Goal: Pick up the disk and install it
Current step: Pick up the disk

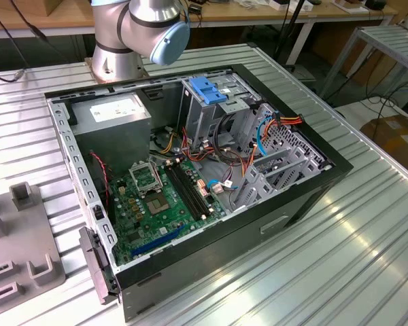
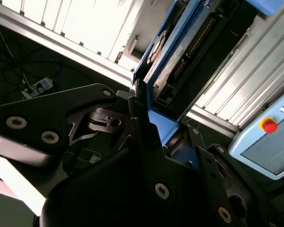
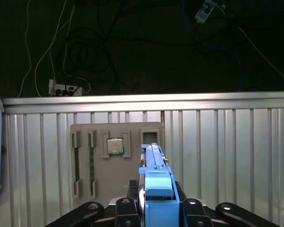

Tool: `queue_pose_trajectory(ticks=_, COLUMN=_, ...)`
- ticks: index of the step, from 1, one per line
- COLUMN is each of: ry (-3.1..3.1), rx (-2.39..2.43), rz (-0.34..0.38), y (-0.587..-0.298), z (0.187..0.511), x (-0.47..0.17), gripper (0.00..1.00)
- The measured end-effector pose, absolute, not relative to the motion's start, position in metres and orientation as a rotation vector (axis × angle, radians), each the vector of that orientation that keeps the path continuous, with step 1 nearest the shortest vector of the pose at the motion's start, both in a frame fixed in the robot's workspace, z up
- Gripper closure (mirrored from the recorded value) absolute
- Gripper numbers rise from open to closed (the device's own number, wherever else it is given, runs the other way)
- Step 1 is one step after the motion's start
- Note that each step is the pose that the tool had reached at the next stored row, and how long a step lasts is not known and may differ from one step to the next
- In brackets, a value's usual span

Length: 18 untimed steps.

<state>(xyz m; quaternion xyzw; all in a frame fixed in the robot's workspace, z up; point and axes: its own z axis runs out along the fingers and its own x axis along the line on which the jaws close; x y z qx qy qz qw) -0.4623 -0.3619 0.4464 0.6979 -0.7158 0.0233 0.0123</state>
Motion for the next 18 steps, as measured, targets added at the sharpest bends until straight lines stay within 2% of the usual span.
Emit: queue_pose_trajectory(ticks=18, ry=-2.231, rx=2.175, rz=0.073, y=-0.362, z=0.478, x=-0.462, gripper=0.63)
